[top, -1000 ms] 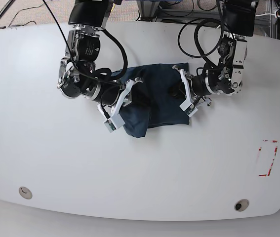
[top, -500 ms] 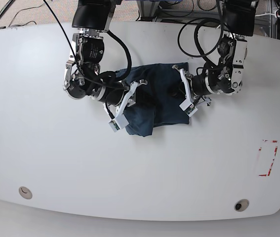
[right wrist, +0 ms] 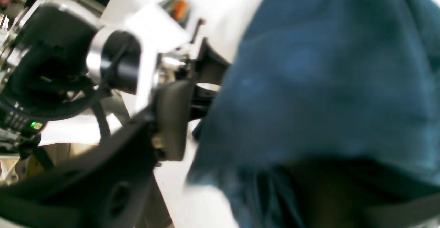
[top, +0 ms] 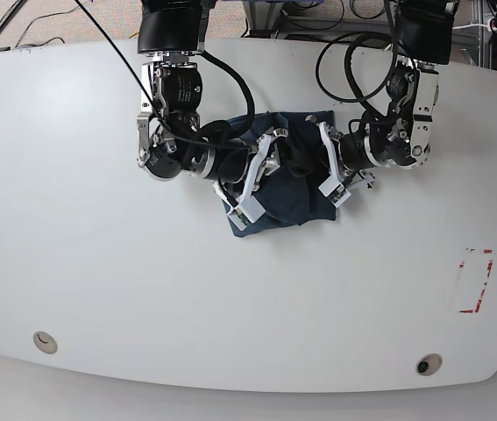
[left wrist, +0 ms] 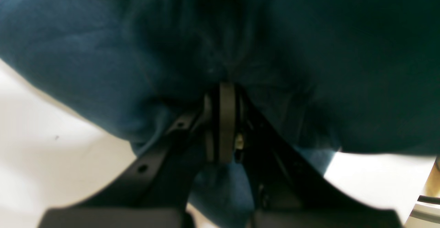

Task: Layout the t-shirt on the table in an organized manner, then fold the t-shirt properly
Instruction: 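Fold the held end with the right gripper over toward the left gripper, then release the shirt with the left gripper and raise it away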

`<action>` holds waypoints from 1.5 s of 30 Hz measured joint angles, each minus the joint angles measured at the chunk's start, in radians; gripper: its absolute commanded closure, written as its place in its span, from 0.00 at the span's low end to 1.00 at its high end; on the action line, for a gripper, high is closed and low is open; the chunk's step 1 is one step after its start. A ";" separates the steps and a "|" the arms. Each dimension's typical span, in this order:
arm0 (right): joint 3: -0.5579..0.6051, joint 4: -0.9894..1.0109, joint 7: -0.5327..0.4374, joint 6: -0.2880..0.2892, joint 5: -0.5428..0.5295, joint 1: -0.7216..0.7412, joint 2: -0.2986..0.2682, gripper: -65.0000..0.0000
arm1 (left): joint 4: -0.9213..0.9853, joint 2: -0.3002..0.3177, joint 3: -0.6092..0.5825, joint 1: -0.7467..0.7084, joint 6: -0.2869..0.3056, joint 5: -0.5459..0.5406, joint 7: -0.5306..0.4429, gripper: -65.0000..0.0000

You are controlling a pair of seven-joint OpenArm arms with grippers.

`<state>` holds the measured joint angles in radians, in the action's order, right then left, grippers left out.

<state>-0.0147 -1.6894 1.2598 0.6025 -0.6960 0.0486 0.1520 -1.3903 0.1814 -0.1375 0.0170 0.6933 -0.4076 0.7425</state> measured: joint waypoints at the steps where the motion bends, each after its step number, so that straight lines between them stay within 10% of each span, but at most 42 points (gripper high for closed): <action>1: 0.010 0.000 0.000 0.000 0.000 0.000 0.000 0.41 | 0.000 0.000 0.000 0.000 0.000 -0.001 0.000 1.00; 14: 0.061 -0.005 0.001 0.000 -0.011 0.049 -0.007 0.38 | -0.066 0.001 0.016 -0.010 0.000 0.030 0.040 1.00; 41: 0.087 -0.004 -0.002 0.005 -0.009 0.127 -0.110 0.39 | -0.249 0.032 0.437 -0.012 -0.001 0.063 0.084 1.00; 45: 0.090 -0.004 0.004 0.011 0.084 0.127 -0.155 0.54 | -0.251 0.042 0.489 -0.002 -0.004 0.063 0.079 1.00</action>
<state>0.0753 -1.6932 1.2636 0.6136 -0.6125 0.1757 -0.0029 -1.6413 0.2230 0.3519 0.0151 0.6891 -0.3447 0.8211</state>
